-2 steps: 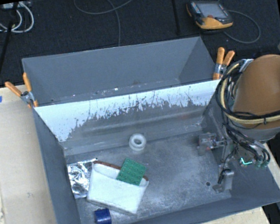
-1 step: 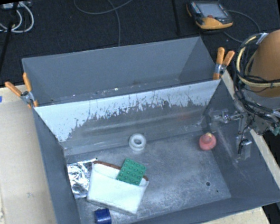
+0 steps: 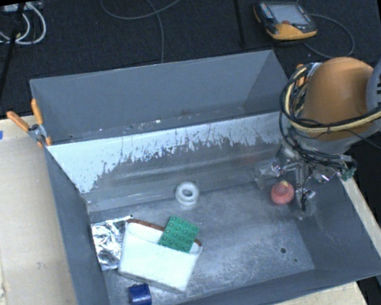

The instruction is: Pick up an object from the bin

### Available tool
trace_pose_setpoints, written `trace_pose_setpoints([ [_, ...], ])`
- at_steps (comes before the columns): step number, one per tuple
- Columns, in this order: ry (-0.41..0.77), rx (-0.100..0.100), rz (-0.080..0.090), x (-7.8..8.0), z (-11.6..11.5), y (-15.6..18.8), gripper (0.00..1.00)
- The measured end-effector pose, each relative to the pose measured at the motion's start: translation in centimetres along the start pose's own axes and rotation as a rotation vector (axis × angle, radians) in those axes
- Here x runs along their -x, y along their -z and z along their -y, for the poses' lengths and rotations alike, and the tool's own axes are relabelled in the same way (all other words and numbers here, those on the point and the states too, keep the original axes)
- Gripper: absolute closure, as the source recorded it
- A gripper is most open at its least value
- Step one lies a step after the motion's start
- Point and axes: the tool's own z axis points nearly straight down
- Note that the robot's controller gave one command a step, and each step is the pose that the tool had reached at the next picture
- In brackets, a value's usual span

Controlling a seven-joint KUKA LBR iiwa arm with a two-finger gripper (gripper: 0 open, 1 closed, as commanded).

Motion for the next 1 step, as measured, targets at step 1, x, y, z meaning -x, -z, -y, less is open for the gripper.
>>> trace_pose_setpoints([
  [1, -0.052, -0.001, 0.003, 0.52, 2.61, -2.22, 0.00],
])
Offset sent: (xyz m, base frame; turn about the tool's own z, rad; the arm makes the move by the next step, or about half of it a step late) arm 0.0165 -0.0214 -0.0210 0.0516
